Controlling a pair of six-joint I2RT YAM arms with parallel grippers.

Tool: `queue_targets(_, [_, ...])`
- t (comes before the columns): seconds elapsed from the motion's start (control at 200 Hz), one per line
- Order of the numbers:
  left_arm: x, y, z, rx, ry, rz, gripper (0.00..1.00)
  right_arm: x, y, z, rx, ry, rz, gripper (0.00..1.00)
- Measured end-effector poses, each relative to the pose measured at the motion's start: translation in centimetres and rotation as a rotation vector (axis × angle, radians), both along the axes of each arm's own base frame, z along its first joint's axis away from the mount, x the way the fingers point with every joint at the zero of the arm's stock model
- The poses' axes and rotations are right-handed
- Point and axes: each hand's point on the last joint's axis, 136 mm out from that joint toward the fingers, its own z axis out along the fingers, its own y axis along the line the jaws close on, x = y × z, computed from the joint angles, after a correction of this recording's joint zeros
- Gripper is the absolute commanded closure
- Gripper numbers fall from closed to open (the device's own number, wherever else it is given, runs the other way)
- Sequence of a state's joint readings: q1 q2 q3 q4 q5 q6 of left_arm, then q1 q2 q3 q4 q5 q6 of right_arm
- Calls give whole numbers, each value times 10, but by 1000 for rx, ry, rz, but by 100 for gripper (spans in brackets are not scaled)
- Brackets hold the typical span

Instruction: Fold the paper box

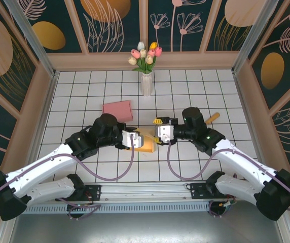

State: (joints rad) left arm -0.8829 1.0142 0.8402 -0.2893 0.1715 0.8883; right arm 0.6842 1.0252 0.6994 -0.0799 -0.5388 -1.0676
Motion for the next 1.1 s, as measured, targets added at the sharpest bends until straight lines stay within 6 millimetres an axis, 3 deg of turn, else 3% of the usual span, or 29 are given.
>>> queue_targets(0.19, [-5, -3, -1, 1, 0, -19, 100, -10, 6, -5, 20, 12, 49, 53])
queue_targets(0.365, [-10, -7, -1, -8, -7, -38, 100, -16, 11, -9, 18, 29, 80, 57])
queue_targets(0.485, [-13, -7, -5, -1, -9, -50, 100, -19, 15, -14, 8, 42, 96, 66])
queue_targets(0.626, [-14, -7, -6, 2, -15, -57, 100, -21, 15, -16, 0, 50, 103, 82])
queue_targets(0.716, [-15, -8, -7, 5, -14, -60, 100, -21, 14, -16, -6, 41, 104, 100])
queue_targets(0.791, [-14, -9, -8, 9, -15, -55, 97, -20, 13, -18, -14, 47, 95, 100])
queue_targets(0.891, [-11, -9, -10, 4, -26, -38, 81, -16, 13, -20, -21, 54, 83, 100])
queue_targets(0.996, [-8, -11, -3, -48, -46, -15, 83, -10, 11, -22, -18, 70, 58, 100])
queue_targets(1.101, [-6, -10, 24, -149, -86, 22, 84, 3, 4, -16, 13, 86, 11, 100])
